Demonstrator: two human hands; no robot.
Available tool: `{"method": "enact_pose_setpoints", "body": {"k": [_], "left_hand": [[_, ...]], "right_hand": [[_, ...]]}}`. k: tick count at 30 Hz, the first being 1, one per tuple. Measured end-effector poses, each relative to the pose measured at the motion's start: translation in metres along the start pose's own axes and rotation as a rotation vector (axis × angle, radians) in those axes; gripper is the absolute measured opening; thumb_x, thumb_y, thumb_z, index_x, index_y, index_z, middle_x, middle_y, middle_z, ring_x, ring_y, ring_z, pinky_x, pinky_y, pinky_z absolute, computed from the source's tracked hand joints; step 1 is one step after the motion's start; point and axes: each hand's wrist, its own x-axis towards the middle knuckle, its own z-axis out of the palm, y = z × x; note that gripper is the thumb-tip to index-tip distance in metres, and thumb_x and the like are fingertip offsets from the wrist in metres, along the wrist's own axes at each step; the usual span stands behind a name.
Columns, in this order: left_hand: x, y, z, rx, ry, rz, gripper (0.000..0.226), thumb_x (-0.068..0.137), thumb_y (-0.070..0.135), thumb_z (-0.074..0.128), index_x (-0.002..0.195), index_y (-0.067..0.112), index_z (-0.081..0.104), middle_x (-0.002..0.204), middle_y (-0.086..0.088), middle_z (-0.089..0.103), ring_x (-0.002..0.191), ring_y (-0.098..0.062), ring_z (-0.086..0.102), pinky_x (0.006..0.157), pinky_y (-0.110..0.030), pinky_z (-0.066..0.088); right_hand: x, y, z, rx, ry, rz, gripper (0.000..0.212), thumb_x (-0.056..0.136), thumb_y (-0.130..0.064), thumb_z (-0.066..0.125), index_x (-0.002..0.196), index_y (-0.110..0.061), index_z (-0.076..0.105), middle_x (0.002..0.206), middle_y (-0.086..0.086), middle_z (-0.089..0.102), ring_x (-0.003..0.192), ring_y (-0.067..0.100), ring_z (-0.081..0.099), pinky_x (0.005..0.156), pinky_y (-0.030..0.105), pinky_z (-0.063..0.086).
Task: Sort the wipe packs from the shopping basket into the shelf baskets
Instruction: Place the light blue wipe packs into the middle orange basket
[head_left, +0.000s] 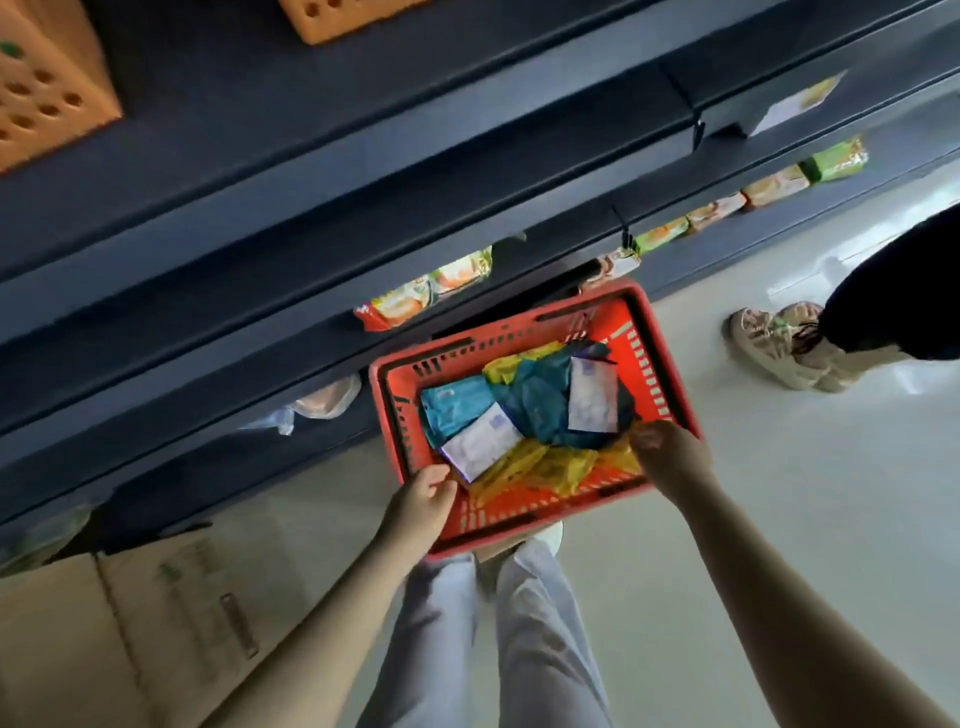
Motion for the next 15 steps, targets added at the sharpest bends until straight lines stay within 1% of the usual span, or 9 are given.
{"method": "enact_pose_setpoints", "body": {"k": [2, 4, 5, 6, 8, 10, 12, 14, 15], "left_hand": [[0.029, 0.002, 0.013, 0.010, 0.018, -0.011, 0.032, 0.097, 0.020, 0.054, 0.127, 0.009, 0.057, 0.130, -0.008, 0.060, 0.120, -0.021, 0.055, 0.096, -0.025, 0.040], [0.065, 0.001, 0.030, 0.031, 0.069, -0.038, 0.038, 0.096, 0.021, 0.056, 0.132, 0.009, 0.054, 0.133, -0.009, 0.057, 0.121, -0.022, 0.054, 0.091, -0.022, 0.036], [0.083, 0.000, 0.036, 0.044, 0.081, -0.070, 0.043, 0.095, 0.022, 0.056, 0.136, 0.008, 0.050, 0.137, -0.010, 0.054, 0.123, -0.023, 0.052, 0.092, -0.022, 0.035], [0.100, -0.003, 0.043, 0.032, 0.094, -0.108, 0.049, 0.095, 0.023, 0.056, 0.140, 0.007, 0.044, 0.142, -0.011, 0.049, 0.127, -0.024, 0.049, 0.097, -0.024, 0.034], [0.126, -0.006, 0.053, -0.056, 0.107, -0.205, 0.060, 0.095, 0.028, 0.057, 0.146, 0.007, 0.035, 0.148, -0.013, 0.041, 0.133, -0.028, 0.043, 0.107, -0.032, 0.033], [0.143, -0.012, 0.062, -0.108, 0.133, -0.279, 0.067, 0.092, 0.035, 0.061, 0.147, 0.010, 0.033, 0.149, -0.013, 0.040, 0.133, -0.030, 0.043, 0.110, -0.039, 0.035], [0.151, -0.019, 0.071, -0.132, 0.155, -0.293, 0.073, 0.088, 0.036, 0.066, 0.147, 0.011, 0.032, 0.150, -0.013, 0.037, 0.134, -0.030, 0.042, 0.110, -0.043, 0.036], [0.146, -0.023, 0.076, -0.086, 0.202, -0.247, 0.072, 0.086, 0.030, 0.069, 0.145, 0.009, 0.034, 0.149, -0.012, 0.037, 0.134, -0.029, 0.041, 0.109, -0.037, 0.035], [0.142, -0.026, 0.078, -0.041, 0.224, -0.222, 0.071, 0.086, 0.028, 0.070, 0.143, 0.008, 0.035, 0.147, -0.012, 0.039, 0.133, -0.028, 0.042, 0.105, -0.032, 0.035]], "right_hand": [[0.031, -0.002, 0.009, 0.002, 0.010, -0.020, 0.029, 0.096, -0.021, 0.053, 0.111, 0.000, 0.066, 0.111, 0.023, 0.067, 0.106, 0.039, 0.059, 0.080, 0.037, 0.043], [0.067, 0.004, 0.029, 0.005, 0.002, -0.053, 0.032, 0.096, -0.025, 0.052, 0.115, -0.002, 0.063, 0.111, 0.020, 0.067, 0.102, 0.038, 0.060, 0.073, 0.035, 0.041], [0.083, 0.006, 0.040, 0.015, 0.000, -0.054, 0.035, 0.095, -0.027, 0.052, 0.122, -0.006, 0.060, 0.114, 0.017, 0.067, 0.102, 0.037, 0.061, 0.073, 0.033, 0.042], [0.098, 0.008, 0.050, 0.037, -0.003, -0.054, 0.040, 0.095, -0.028, 0.053, 0.130, -0.009, 0.055, 0.118, 0.014, 0.066, 0.103, 0.037, 0.061, 0.076, 0.033, 0.044], [0.121, 0.010, 0.067, 0.064, -0.002, -0.033, 0.049, 0.094, -0.031, 0.054, 0.138, -0.011, 0.046, 0.123, 0.016, 0.064, 0.107, 0.038, 0.060, 0.085, 0.039, 0.049], [0.138, 0.012, 0.079, 0.055, 0.000, -0.006, 0.052, 0.093, -0.035, 0.056, 0.136, -0.006, 0.046, 0.123, 0.020, 0.061, 0.109, 0.039, 0.058, 0.086, 0.039, 0.047], [0.150, 0.015, 0.087, 0.050, 0.017, 0.000, 0.054, 0.091, -0.040, 0.058, 0.130, -0.004, 0.050, 0.120, 0.020, 0.062, 0.110, 0.038, 0.057, 0.084, 0.038, 0.047], [0.156, 0.017, 0.093, 0.063, 0.046, 0.017, 0.054, 0.090, -0.041, 0.059, 0.127, -0.003, 0.053, 0.117, 0.020, 0.063, 0.114, 0.038, 0.053, 0.085, 0.040, 0.047], [0.157, 0.017, 0.095, 0.067, 0.061, 0.027, 0.055, 0.089, -0.041, 0.060, 0.127, -0.002, 0.053, 0.117, 0.020, 0.062, 0.117, 0.038, 0.050, 0.086, 0.041, 0.045]]}}
